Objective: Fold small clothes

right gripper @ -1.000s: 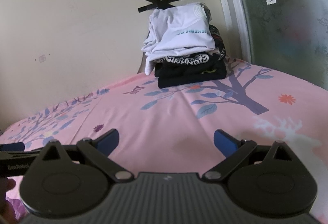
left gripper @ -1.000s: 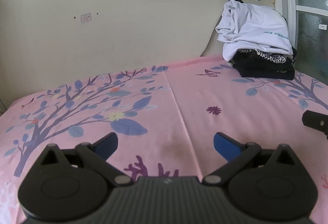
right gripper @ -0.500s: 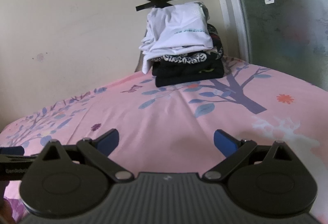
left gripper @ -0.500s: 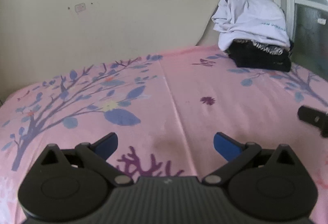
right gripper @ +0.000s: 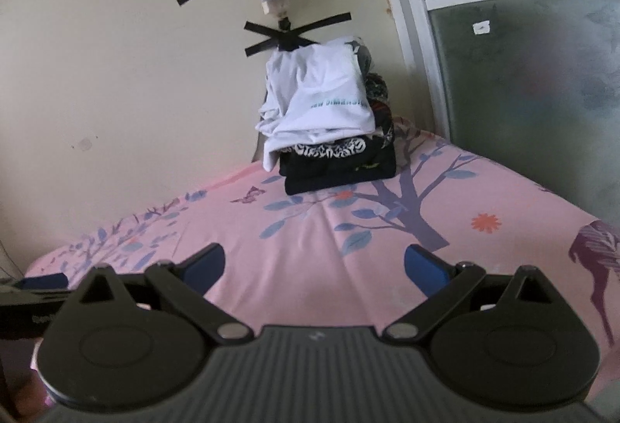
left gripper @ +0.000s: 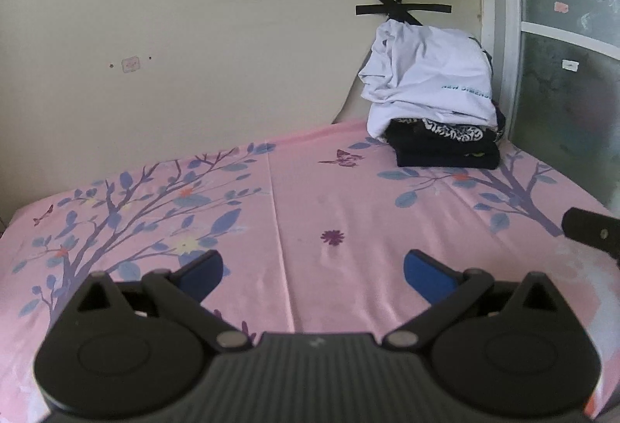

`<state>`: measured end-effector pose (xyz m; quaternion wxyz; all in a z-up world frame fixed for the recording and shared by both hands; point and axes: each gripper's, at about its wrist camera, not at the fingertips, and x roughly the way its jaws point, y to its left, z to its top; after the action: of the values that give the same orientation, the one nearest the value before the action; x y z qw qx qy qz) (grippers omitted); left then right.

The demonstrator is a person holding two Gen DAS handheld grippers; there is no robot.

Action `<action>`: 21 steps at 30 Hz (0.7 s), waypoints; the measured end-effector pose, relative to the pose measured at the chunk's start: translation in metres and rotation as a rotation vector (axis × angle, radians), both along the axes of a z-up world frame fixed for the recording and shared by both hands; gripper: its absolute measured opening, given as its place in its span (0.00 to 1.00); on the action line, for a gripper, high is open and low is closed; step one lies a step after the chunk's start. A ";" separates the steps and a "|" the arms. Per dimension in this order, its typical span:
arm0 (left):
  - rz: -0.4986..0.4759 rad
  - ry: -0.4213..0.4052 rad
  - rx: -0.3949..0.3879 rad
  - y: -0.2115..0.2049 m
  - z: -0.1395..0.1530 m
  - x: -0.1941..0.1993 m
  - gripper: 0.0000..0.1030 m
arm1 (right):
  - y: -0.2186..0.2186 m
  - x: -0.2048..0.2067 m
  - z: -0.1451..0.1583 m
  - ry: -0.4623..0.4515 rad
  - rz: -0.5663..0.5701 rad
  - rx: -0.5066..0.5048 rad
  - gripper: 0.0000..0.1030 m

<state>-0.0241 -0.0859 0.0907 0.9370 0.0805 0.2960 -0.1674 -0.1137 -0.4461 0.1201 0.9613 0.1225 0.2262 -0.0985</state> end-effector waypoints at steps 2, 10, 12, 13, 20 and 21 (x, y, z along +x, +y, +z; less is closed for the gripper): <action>0.006 0.003 -0.001 -0.001 0.004 -0.004 1.00 | -0.001 -0.005 0.005 -0.011 0.002 -0.002 0.89; 0.015 -0.040 0.012 -0.003 0.015 -0.021 1.00 | 0.001 -0.013 0.016 -0.035 0.020 -0.016 0.89; 0.013 -0.042 0.015 -0.003 0.015 -0.024 1.00 | 0.003 -0.013 0.016 -0.035 0.023 -0.023 0.89; 0.012 -0.042 0.015 -0.003 0.015 -0.025 1.00 | 0.003 -0.013 0.016 -0.036 0.024 -0.025 0.89; 0.015 -0.033 0.014 -0.004 0.016 -0.029 1.00 | 0.003 -0.017 0.019 -0.049 0.025 -0.032 0.89; 0.016 -0.032 0.017 -0.005 0.015 -0.029 1.00 | 0.003 -0.018 0.020 -0.051 0.025 -0.032 0.89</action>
<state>-0.0532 -0.0906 0.1057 0.9422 0.0888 0.2828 -0.1563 -0.1313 -0.4433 0.1397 0.9698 0.1066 0.2016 -0.0869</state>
